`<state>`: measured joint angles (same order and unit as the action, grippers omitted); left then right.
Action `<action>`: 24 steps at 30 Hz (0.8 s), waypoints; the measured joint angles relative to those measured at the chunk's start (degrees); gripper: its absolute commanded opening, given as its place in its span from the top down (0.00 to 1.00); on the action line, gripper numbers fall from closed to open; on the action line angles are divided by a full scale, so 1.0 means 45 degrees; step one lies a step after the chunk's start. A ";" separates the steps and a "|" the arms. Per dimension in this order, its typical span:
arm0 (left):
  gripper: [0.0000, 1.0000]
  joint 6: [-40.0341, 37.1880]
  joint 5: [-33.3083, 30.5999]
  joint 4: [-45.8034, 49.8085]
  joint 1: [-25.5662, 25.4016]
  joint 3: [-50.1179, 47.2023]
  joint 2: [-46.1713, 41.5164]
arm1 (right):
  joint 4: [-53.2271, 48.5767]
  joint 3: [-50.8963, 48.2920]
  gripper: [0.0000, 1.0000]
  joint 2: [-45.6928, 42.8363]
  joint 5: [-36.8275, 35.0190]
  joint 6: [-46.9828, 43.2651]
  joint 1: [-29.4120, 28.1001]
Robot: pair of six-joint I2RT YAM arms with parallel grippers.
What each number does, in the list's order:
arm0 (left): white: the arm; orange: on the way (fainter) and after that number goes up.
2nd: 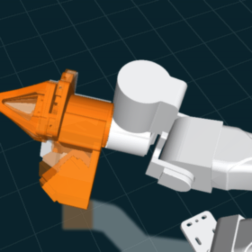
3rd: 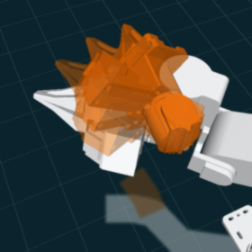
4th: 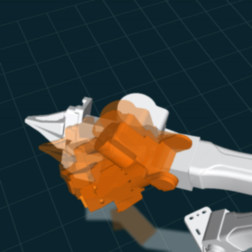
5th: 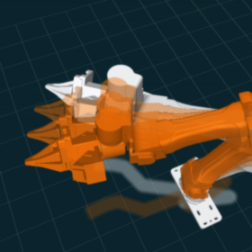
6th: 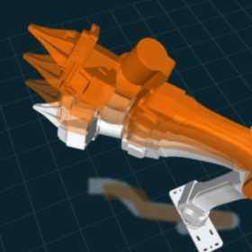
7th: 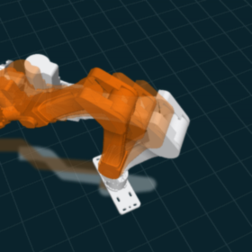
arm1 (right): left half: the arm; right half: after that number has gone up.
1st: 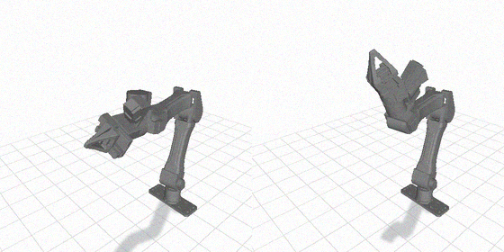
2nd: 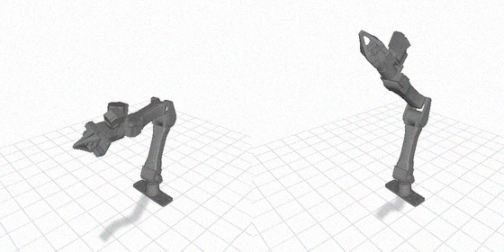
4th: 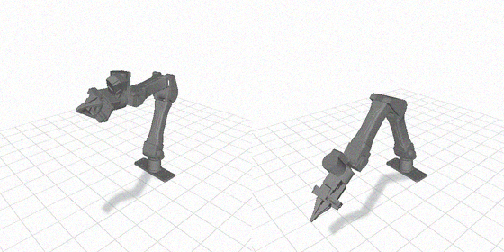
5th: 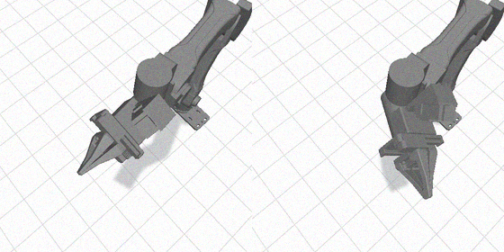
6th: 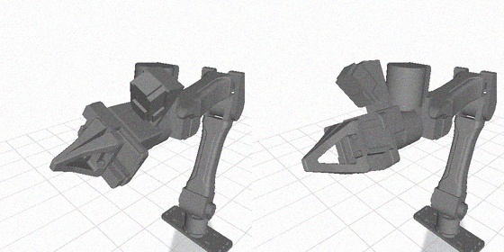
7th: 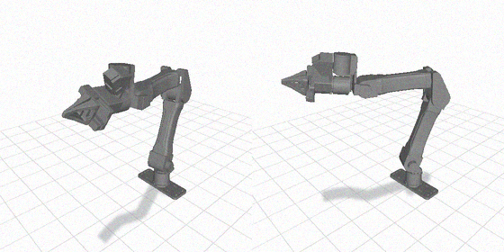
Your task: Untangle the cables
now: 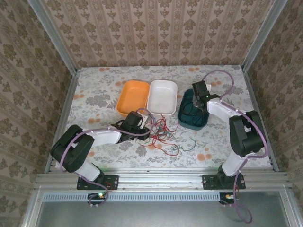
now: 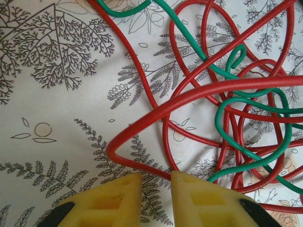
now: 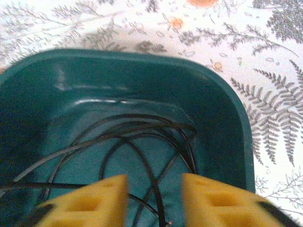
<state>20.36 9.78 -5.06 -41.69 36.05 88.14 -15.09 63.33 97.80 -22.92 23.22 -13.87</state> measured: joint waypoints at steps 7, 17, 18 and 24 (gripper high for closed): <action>0.77 0.0000 -0.0049 0.0000 0.0000 0.0058 0.0000 | -0.0291 0.0223 0.41 -0.0724 0.0068 -0.0151 0.0000; 0.43 -0.0272 -0.0136 -0.0005 -0.0257 0.0204 -0.0321 | -0.0913 -0.1724 0.42 -0.5639 0.1753 -0.0155 -0.0957; 0.33 -0.0277 -0.0141 -0.0005 -0.0330 0.0204 -0.0534 | -0.1025 -0.2089 0.42 -0.6173 0.2176 -0.0155 -0.1239; 0.12 -0.1049 -0.0165 0.0646 -0.0855 0.0471 -0.2608 | -0.1695 -0.4590 0.41 -0.8262 0.6071 0.0034 -0.3157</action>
<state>15.64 9.04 -2.15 -45.54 38.17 76.40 -22.72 42.68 60.62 4.40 23.38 -28.08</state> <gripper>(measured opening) 0.866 0.580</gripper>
